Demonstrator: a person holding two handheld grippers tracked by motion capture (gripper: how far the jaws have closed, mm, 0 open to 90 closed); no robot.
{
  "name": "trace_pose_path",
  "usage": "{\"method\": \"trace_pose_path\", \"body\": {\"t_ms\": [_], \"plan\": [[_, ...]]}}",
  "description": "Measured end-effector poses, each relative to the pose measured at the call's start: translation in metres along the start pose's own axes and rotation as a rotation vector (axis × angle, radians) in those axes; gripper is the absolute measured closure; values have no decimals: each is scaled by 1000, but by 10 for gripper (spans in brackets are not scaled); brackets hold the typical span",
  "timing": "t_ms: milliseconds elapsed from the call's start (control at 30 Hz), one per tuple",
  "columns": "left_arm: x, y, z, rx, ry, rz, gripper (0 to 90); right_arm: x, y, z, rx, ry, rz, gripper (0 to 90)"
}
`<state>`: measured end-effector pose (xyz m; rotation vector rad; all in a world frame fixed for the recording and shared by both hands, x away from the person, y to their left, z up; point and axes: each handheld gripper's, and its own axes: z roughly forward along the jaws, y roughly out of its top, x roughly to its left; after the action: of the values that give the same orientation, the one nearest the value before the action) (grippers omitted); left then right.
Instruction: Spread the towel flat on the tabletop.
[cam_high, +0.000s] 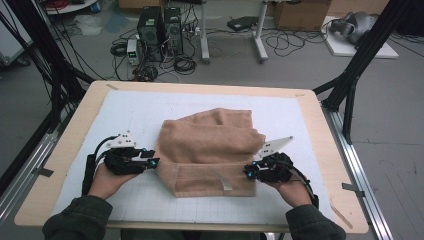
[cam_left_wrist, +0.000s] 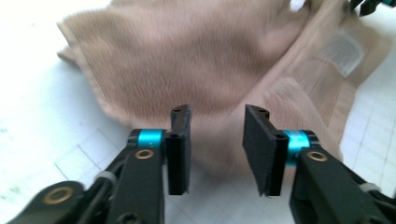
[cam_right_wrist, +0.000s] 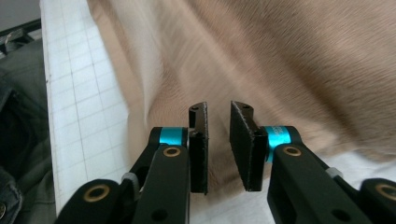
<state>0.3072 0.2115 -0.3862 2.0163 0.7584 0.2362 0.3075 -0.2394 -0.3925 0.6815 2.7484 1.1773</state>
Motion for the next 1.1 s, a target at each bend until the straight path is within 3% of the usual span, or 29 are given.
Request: {"method": "trace_pose_path", "body": {"t_ms": [167,267,400,467,533,600,633,800,1100], "plan": [[-9,12,8,7,-33,37,575,2,1,3,2,-1,-7,705],[-9,8,22,78,-44,62,584,2,-1,13,22,-19,-11,655],[-8,-7,35,164,-44,82,592,2,-8,32,71,20,-6,642],[-5,-17,40,209,-33,80,603,5,-12,41,111,26,-25,680],[-3,-26,43,251,-25,79,624,7,-16,44,96,5,-30,724],[-2,-33,43,225,-9,92,672,6,-18,43,85,14,-11,804],[-1,-33,42,218,-8,81,742,5,-18,43,82,15,-16,827],[-1,-34,41,221,-13,86,872,3,-17,42,80,39,-16,871],[-8,-35,30,202,-27,101,885,13,-21,33,56,82,-26,873]]}}
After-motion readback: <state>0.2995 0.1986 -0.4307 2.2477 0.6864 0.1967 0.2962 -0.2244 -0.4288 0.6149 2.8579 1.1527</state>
